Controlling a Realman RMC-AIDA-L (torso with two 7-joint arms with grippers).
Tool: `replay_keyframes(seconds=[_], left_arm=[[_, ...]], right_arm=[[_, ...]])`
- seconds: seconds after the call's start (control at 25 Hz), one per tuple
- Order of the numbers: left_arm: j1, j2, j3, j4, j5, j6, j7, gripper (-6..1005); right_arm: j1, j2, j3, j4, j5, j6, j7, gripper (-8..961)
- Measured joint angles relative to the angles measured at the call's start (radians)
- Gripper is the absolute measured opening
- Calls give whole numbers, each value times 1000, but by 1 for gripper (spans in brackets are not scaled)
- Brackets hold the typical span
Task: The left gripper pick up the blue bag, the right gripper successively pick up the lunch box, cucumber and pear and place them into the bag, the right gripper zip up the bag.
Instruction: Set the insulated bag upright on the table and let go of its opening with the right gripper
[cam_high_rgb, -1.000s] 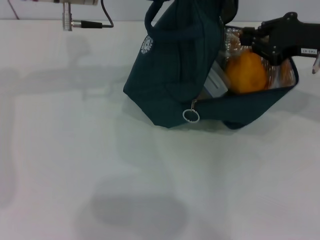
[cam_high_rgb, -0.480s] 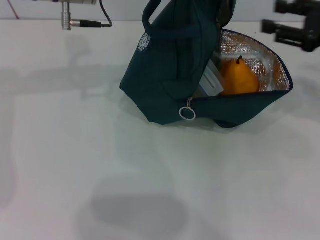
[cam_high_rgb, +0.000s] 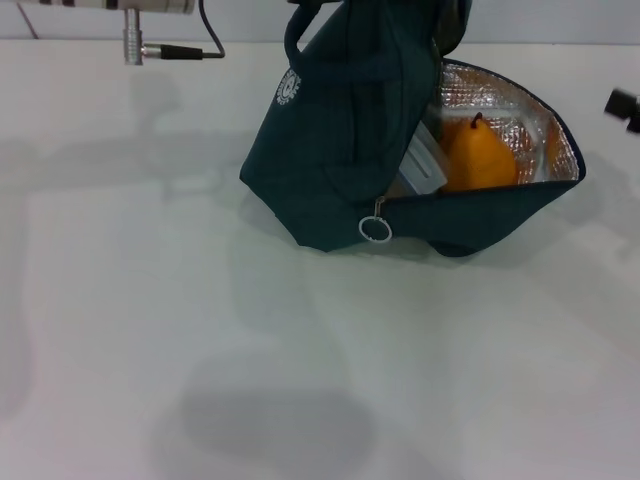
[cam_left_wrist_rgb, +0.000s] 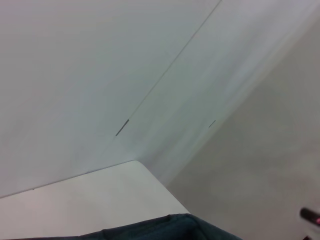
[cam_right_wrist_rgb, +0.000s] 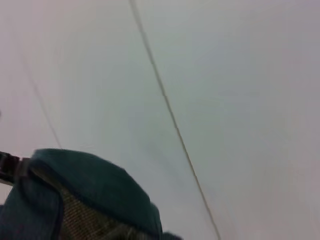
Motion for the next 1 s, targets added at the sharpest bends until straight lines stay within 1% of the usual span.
replay_keyframes(seconds=[0.08, 0.24, 0.4, 0.64, 0.84, 0.92, 1.0], left_arm=[[1, -1, 0, 0, 0, 0, 0, 51], [2, -2, 0, 0, 0, 0, 4, 51], [3, -3, 0, 0, -1, 0, 10, 51], [5, -3, 0, 0, -3, 0, 17, 50], [6, -3, 0, -1, -4, 0, 19, 50], [7, -3, 0, -1, -4, 0, 20, 50], [7, -3, 0, -1, -5, 0, 21, 50]], right_arm=[[0, 0, 1, 67, 10, 5, -5, 831], [3, 11, -5, 142, 18, 32, -13, 820], [35, 14, -12, 220, 18, 101, -39, 809], [94, 23, -7, 292, 21, 210, -67, 791], [120, 23, -8, 313, 22, 223, -72, 777], [124, 24, -11, 315, 23, 226, -72, 545], [130, 24, -12, 317, 23, 234, -70, 462]])
